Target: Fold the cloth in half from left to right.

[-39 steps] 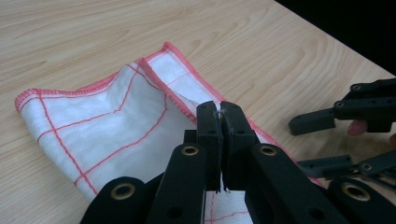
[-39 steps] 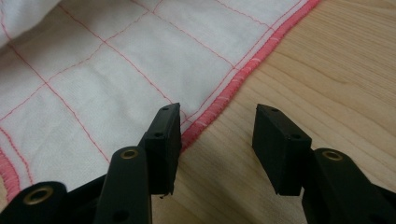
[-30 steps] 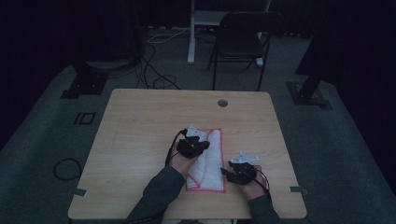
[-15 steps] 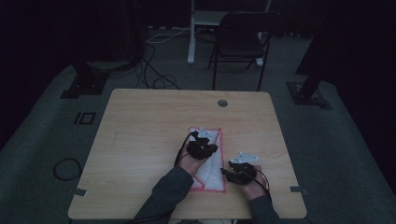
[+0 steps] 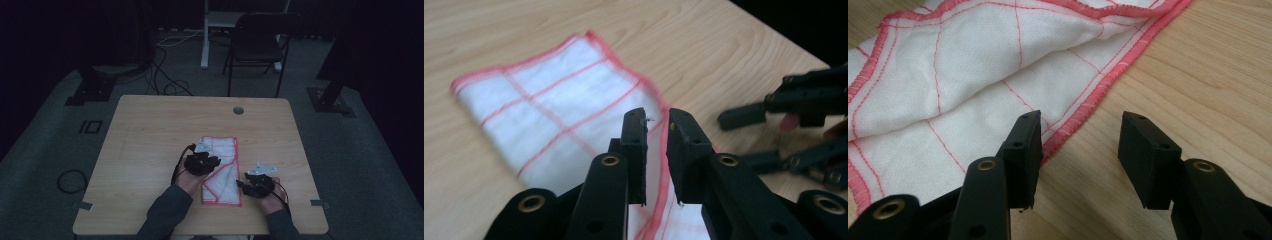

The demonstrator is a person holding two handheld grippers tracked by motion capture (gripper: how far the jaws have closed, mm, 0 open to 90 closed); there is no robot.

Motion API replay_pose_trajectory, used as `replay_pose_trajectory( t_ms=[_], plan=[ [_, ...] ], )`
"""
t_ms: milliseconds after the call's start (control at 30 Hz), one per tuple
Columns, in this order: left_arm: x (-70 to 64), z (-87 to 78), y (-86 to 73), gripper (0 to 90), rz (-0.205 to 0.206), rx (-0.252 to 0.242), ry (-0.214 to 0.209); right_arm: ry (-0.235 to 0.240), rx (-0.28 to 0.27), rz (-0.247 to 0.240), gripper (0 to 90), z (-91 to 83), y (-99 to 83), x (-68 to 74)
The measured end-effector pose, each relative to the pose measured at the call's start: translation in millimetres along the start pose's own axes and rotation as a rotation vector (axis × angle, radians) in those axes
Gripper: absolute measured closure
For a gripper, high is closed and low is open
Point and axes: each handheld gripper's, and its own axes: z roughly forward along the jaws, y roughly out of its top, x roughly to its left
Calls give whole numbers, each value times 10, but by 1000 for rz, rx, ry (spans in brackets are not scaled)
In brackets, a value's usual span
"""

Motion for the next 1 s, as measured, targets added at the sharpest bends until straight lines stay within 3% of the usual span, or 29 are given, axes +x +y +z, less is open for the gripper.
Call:
replay_pose_trajectory(
  t_ms=[300,533,800,867,1000],
  plan=[
    [78,-91,-324,865,-25,25,-4,-1,1,1,519,-2,0,0],
    [79,-146,-501,794,-57,34,0,-2,2,1,519,-2,0,2],
    [30,-78,-583,691,-57,59,-8,-2,2,1,519,-2,0,2],
    [20,-72,-594,701,-59,66,-7,-2,2,0,519,-3,0,2],
    [-20,-92,-603,819,-49,68,-25,-3,2,0,518,-3,1,0]
  ],
)
